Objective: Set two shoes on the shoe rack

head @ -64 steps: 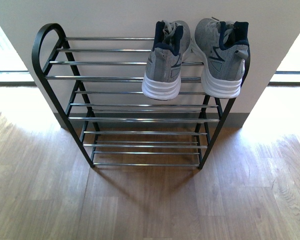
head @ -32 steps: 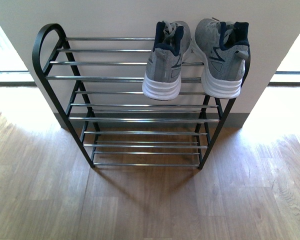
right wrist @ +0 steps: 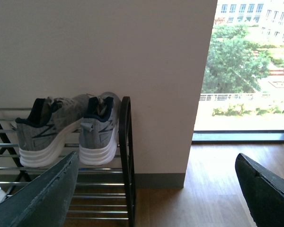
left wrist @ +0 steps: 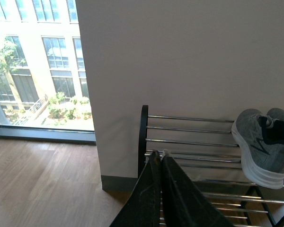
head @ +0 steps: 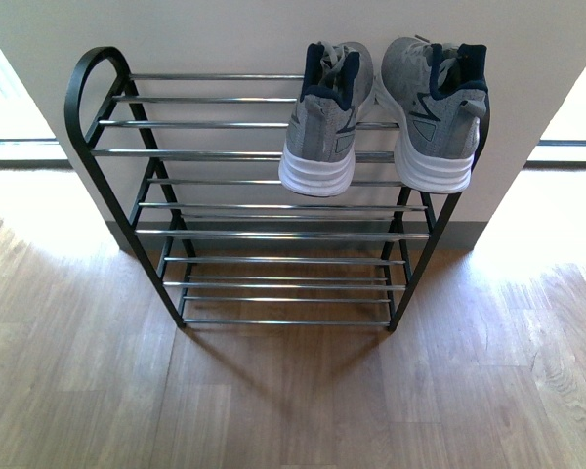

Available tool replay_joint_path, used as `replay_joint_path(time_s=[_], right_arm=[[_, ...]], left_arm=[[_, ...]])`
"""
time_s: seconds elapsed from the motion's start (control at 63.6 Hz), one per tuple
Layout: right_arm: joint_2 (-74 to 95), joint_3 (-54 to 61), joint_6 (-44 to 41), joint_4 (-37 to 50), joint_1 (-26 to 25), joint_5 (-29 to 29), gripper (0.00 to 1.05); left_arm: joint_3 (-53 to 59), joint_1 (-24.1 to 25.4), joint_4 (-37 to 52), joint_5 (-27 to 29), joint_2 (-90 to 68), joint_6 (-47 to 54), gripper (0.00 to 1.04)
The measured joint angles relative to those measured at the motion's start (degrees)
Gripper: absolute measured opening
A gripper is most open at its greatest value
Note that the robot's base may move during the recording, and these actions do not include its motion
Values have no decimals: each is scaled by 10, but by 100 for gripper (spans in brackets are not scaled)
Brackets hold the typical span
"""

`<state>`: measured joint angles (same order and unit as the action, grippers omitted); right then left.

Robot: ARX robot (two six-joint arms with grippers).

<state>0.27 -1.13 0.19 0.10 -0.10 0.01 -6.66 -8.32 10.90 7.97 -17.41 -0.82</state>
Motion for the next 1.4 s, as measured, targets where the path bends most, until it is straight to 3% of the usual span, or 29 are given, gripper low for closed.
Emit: replay_joint_path(time_s=[0.047, 0.142, 0.236, 0.425, 0.535, 1.085, 1.4], right_arm=[[0, 0, 0, 0, 0, 0, 96], [0, 0, 0, 0, 0, 0, 96], [0, 0, 0, 0, 0, 0, 96], [0, 0, 0, 0, 0, 0, 96], [0, 0, 0, 0, 0, 0, 96], [0, 0, 0, 0, 0, 0, 96], [0, 0, 0, 0, 0, 0, 96]], left_arm=[[4, 7, -2, -5, 7, 0, 1], [15, 64, -10, -74, 25, 2, 1], [22, 80, -15, -74, 37, 2, 1], [35, 81, -28, -80, 64, 2, 1], [42, 81, -106, -80, 133, 2, 1], [57, 82, -110, -80, 165, 3, 1], [57, 82, -110, -80, 165, 2, 54]])
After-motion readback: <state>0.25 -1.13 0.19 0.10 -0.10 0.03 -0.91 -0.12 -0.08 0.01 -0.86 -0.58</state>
